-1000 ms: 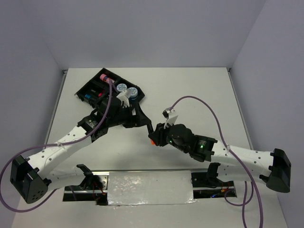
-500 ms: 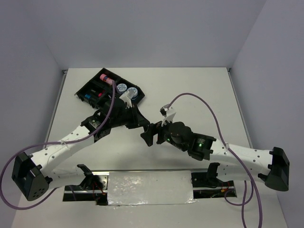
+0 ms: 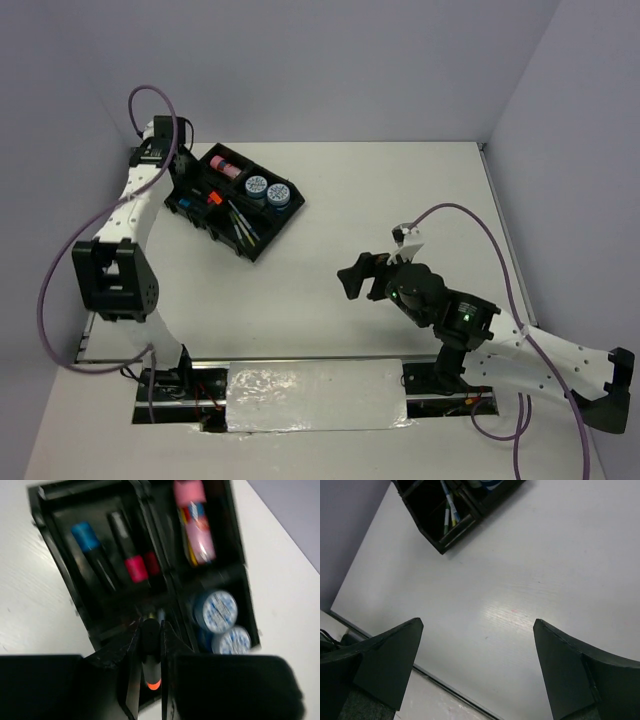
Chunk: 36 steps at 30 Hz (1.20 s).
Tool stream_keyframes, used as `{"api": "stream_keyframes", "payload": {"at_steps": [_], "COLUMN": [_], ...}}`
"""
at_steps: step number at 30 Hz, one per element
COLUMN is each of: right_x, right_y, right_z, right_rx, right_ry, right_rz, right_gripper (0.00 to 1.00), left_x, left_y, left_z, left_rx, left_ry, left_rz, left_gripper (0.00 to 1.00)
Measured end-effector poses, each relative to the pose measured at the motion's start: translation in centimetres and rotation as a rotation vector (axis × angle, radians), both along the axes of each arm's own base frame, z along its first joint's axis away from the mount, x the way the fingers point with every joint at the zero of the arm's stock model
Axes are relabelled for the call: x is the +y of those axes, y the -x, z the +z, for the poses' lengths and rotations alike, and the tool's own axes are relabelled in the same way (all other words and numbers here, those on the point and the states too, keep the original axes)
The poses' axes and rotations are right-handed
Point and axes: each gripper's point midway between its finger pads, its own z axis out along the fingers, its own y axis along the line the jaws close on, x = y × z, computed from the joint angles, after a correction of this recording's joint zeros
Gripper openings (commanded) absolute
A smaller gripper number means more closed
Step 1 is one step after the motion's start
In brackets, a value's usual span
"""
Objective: Sort the stationery into containers
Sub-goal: Place the pen in the storage box, then reset both arms
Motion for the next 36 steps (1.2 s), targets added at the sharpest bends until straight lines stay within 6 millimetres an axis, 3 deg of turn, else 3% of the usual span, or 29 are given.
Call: {"api": "stream_keyframes", "payload": {"at_steps": [2, 6, 9, 10, 12, 13, 15, 16, 18, 23, 26, 29, 33, 36], "right_x": [-0.7, -1.9, -2.4, -2.5, -2.5, -2.5, -2.4, -2.4, -2.2, -2.4, -3.5, -5.6, -9.2, -11.9], "right_y": [0.3, 0.9, 1.1, 1.1, 1.1, 1.1, 1.1, 1.0, 0.9, 0.8, 0.8, 0.8, 1.2, 2.0], "right_z": [-0.7, -1.7, -1.7, -1.6, -1.6, -1.7, -1.5, -1.4, -1.0, -0.4, 1.4, 4.7, 9.9, 13.8], "right_rx": [0.017, 0.042, 0.041, 0.039, 0.037, 0.037, 0.036, 0.036, 0.033, 0.031, 0.022, -0.01, -0.076, -0.121], "right_ry": [0.017, 0.048, 0.048, 0.048, 0.053, 0.06, 0.071, 0.076, 0.082, 0.111, 0.125, 0.117, 0.087, 0.053], "right_rz": [-0.009, -0.014, -0.018, -0.018, -0.014, -0.011, -0.005, -0.004, -0.002, -0.001, -0.034, -0.093, -0.173, -0.216], "right_gripper": [1.0, 1.0, 1.0, 1.0, 1.0, 1.0, 1.0, 1.0, 1.0, 1.0, 1.0, 1.0, 1.0, 1.0], "left_x": [3.0, 6.9, 8.5, 8.8, 9.1, 9.2, 9.0, 8.8, 8.6, 7.8, 6.9, 5.6, 1.7, -0.9], "left_y": [-2.3, -4.3, -4.8, -4.7, -4.5, -4.5, -4.7, -4.7, -4.8, -4.5, -3.1, -0.1, 7.7, 13.8], "left_z": [-1.8, -5.0, -6.4, -6.6, -6.7, -6.6, -6.6, -6.7, -6.8, -6.2, -3.4, 1.8, 8.8, 10.0], "left_rx": [0.05, 0.155, 0.192, 0.199, 0.207, 0.203, 0.198, 0.197, 0.194, 0.194, 0.179, 0.08, -0.118, -0.234], "left_ry": [-0.027, -0.068, -0.079, -0.078, -0.078, -0.073, -0.065, -0.056, -0.046, -0.03, -0.042, -0.087, -0.163, -0.177], "left_rz": [0.078, 0.175, 0.209, 0.214, 0.217, 0.218, 0.21, 0.206, 0.197, 0.15, 0.08, -0.011, -0.167, -0.286], "left_gripper": [0.01, 0.09, 0.27, 0.43, 0.56, 0.69, 0.77, 0.86, 0.92, 0.96, 0.99, 0.99, 0.99, 0.99]}}
